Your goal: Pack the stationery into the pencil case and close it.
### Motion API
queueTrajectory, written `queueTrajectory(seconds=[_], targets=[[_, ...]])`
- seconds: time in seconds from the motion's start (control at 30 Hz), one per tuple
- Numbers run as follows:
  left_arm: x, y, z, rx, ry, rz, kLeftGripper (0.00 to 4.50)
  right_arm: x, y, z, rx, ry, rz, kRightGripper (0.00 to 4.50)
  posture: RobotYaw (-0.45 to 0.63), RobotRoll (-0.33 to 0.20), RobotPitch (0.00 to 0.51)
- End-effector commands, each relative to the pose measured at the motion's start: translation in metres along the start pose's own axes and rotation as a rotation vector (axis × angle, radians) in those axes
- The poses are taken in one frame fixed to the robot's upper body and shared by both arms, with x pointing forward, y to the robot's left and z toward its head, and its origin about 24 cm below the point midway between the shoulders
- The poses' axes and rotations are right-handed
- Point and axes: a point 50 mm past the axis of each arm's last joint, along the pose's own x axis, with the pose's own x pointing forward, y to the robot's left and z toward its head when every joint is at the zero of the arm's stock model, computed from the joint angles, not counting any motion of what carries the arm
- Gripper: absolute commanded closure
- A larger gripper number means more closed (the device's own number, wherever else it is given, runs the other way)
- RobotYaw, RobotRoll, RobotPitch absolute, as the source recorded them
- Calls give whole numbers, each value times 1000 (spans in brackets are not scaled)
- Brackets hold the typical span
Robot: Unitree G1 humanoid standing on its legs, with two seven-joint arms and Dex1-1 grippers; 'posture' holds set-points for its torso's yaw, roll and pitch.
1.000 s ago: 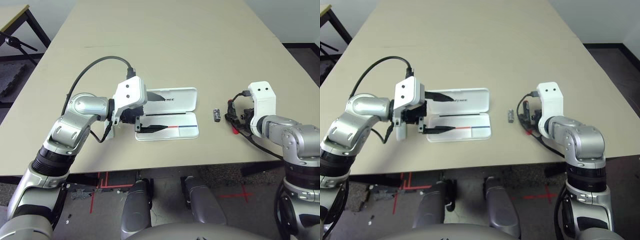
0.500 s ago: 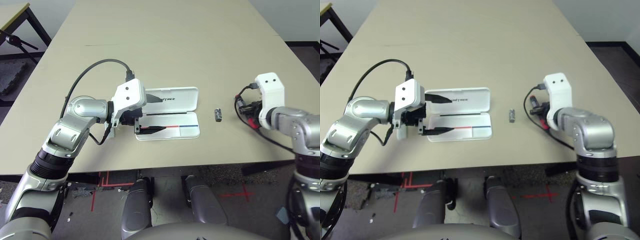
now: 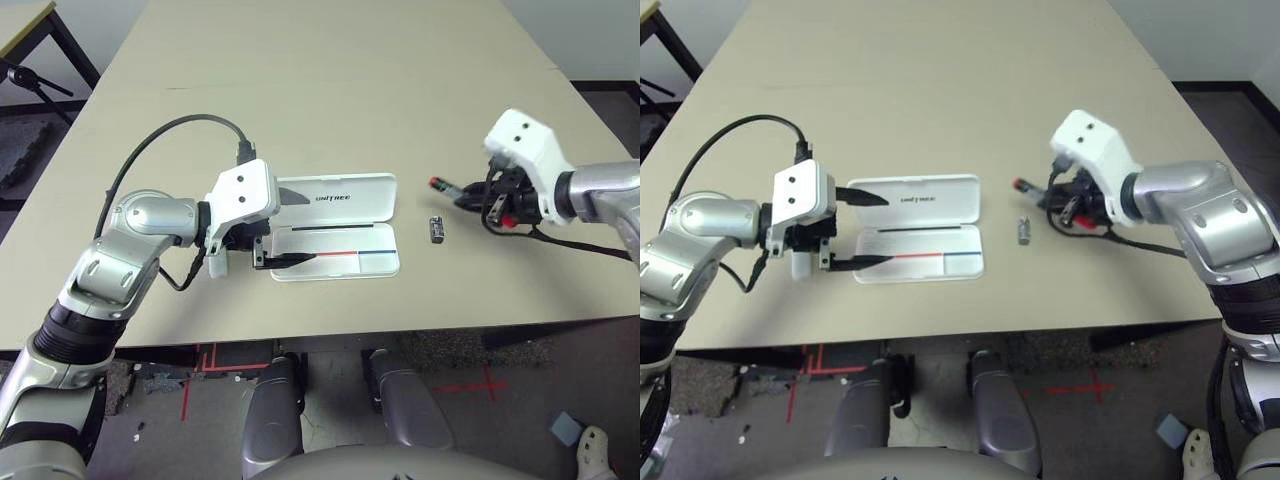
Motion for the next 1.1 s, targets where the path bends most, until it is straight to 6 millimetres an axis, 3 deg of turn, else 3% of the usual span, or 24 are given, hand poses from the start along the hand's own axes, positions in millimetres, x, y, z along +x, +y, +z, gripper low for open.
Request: queueTrajectory(seconds=[0.03, 0.3, 1.1], targets=[[-5, -2, 1, 6, 11, 13, 0, 12, 6, 13, -83, 3, 31, 3988, -33, 0, 155], [-7, -2, 2, 2, 14, 50, 0, 43, 20, 27, -108, -31, 88, 3988, 8, 0, 145], [-10, -11, 6, -38, 1, 91, 0, 93, 41, 59, -302, -102, 130, 3988, 79, 0, 152]])
